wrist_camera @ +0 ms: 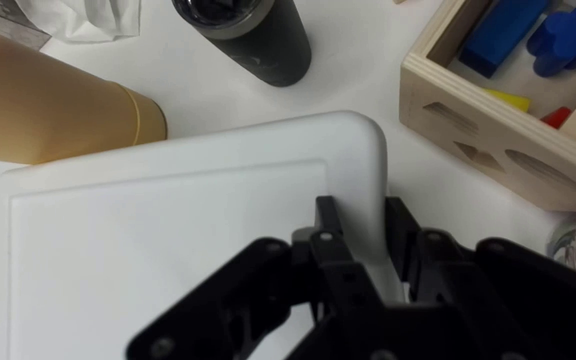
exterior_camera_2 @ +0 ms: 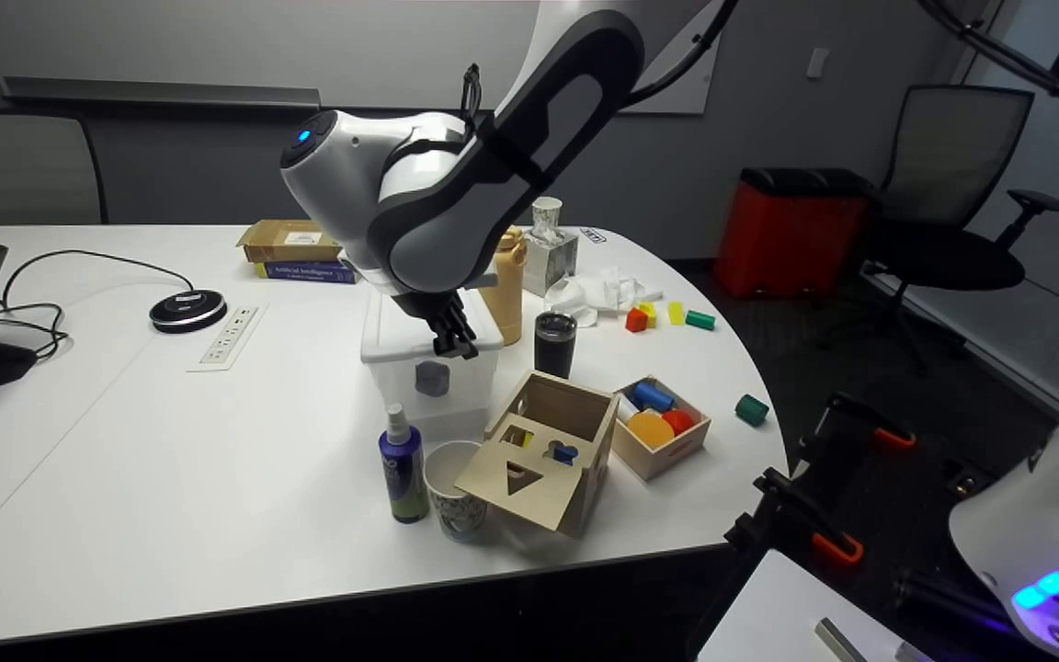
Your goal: Remove the white lid from the clear container.
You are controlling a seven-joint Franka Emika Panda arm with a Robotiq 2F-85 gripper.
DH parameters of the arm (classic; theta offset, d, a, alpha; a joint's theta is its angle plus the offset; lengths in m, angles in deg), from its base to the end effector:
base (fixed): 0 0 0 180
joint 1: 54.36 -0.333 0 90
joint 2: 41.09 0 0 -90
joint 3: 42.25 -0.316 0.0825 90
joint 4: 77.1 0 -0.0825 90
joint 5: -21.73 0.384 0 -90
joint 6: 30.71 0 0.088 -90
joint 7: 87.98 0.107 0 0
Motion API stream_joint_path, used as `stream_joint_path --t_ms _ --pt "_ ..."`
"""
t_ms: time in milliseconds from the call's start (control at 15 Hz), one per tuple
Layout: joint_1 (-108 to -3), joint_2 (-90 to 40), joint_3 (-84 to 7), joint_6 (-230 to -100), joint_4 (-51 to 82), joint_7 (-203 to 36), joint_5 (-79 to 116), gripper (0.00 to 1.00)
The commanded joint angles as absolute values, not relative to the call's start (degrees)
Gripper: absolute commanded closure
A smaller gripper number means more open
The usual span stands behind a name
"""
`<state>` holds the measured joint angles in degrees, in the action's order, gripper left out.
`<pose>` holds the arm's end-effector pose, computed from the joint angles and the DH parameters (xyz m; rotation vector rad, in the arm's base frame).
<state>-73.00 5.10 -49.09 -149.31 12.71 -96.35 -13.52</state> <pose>0.6213 0.2530 0.1520 2.3938 1.2255 -0.2969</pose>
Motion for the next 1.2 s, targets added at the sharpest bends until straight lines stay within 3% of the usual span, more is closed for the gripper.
stream_joint_path --t_ms 0,1133 --pt "-72.5 4.8 -50.2 -144.1 11.2 -100.9 -9.5 0.93" --pt "-71.3 8.7 -51.0 -130.3 2.2 -108.3 1.1 0.93"
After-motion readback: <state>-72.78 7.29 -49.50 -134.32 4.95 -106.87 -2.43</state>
